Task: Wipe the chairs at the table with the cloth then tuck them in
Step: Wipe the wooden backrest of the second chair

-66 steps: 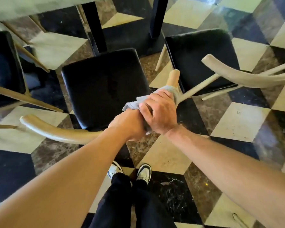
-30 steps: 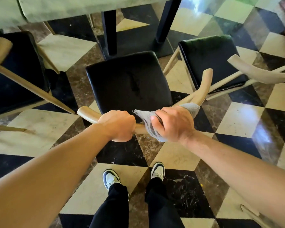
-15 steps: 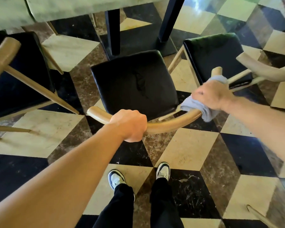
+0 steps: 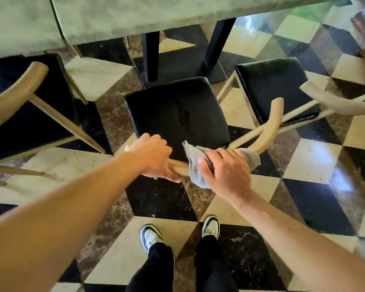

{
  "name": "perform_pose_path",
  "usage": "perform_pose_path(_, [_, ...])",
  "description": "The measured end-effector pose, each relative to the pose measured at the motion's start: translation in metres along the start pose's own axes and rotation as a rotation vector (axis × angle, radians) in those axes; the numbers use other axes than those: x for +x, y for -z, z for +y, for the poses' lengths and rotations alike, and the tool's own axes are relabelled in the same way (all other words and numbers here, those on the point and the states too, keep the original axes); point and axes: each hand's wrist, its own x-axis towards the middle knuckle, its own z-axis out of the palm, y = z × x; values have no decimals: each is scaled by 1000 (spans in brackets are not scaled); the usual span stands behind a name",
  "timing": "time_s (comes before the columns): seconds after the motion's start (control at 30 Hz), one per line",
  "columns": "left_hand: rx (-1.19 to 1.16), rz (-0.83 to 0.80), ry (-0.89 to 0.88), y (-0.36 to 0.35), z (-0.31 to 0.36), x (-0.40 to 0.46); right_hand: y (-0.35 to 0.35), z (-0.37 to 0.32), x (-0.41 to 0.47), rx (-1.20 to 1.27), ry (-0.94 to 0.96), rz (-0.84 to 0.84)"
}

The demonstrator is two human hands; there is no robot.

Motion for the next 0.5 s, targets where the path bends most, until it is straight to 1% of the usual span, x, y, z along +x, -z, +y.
perform_pose_path(0.07, [43,-64,12,-2,-36,-13,5,14,-1,11,126,-60])
perform_pose_path(0.1, [-13,-100,52,-4,-54,-20,5,19,0,16,179,-77])
perform_pose_path(0.13, [-133,-132,118,-7,-72,-28,5,22,3,17,231,-90])
perform_pose_path(0.17, [-365,-150,226,-9,-85,-34,6,26,5,3,274,-116])
perform_pose_path(0.23, [-1001,-158,467,-20,-102,-44,5,23,14,-37,340,-221])
perform_pose_path(0.27, [-1207,-154,514,-24,-99,-44,6,18,19,-49,351,-278])
perform_pose_path(0.3, [-1303,-144,551,-29,-91,-43,6,8,24,-51,360,-312])
perform_pose_path(0.37, [-1493,-107,576,-36,-68,-41,-1,-19,33,-52,376,-311])
perform_pose_path(0.43, [-1771,-123,575,-40,-54,-41,-11,-52,39,-72,349,-289])
perform_pose_path(0.47, [-1843,-137,562,-41,-53,-41,-18,-71,43,-88,324,-279])
perform_pose_path(0.5, [-1845,-161,538,-42,-56,-41,-25,-89,50,-99,291,-270])
